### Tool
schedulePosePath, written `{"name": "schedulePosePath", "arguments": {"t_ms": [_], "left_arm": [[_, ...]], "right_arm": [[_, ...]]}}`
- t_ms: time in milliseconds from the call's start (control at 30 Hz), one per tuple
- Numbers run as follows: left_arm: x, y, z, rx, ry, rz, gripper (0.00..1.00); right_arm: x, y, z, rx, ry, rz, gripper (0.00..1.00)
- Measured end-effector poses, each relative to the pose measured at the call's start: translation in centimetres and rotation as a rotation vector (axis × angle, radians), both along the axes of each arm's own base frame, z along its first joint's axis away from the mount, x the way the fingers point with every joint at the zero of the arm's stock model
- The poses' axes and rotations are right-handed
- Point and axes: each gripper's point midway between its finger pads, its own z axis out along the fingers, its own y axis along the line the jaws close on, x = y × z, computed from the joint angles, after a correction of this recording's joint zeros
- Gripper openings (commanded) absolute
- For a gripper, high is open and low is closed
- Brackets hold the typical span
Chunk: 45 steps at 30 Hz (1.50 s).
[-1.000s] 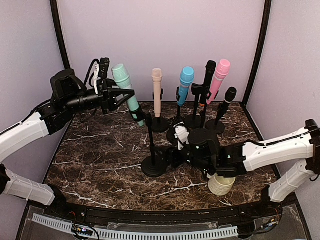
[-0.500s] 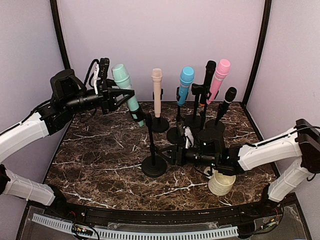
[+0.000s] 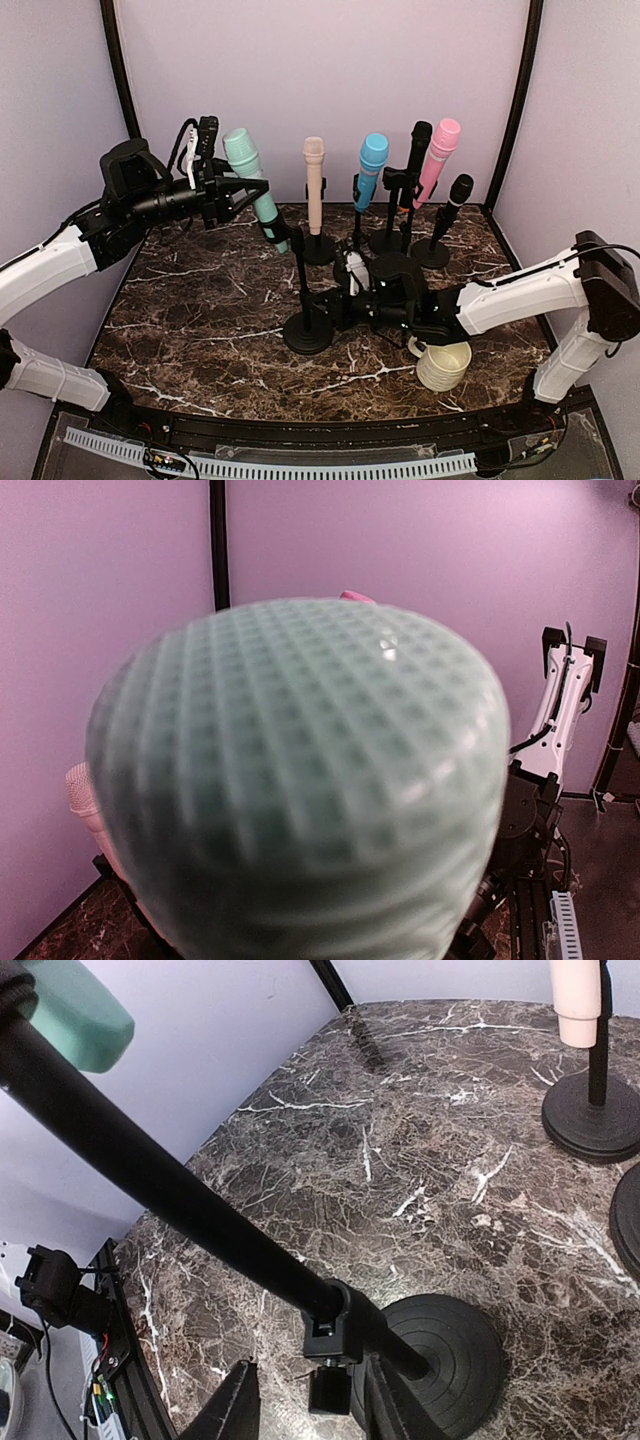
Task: Remove the microphone from the stand
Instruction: Unscrew the knob on the stand of the microphone stand.
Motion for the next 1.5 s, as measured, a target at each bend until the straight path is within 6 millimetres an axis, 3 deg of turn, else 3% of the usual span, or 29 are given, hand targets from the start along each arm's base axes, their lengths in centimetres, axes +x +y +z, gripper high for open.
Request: {"name": "schedulePosePath", "arguments": {"t_ms": [167,367,633,1400,1433,1500], "left_arm": [[0.0,0.0,0.0,0.0,0.0,0.0,0.22],[0.0,0.0,0.0,0.0,0.0,0.001,0.22],[0.0,0.0,0.0,0.0,0.0,0.0,0.22],[0.0,0.0,0.0,0.001,0.001,0.002,0.22],[0.0,0.0,0.0,0.001,0.001,0.002,0.22],[0.0,0.0,0.0,0.001,0.001,0.002,0.22]], "right_arm": [[-0.2,0.0,-1.4,-0.063,-0.014,-0.009,0.23],[-0.5,0.1,-1.8,-0.105,-0.047,-0.023,0.0],[-0.5,-0.1,-1.8,-0.215,-0.153,-0.065,0.0],[0.2,-0.6,-1.8,-0.747,-0.605,-0.09,0.0],[0.2,-0.6,-1.8,-0.76,-0.615,-0.093,0.02],[0.2,-0.6,-1.7,-0.777,-0.631,-0.096,0.19]]}}
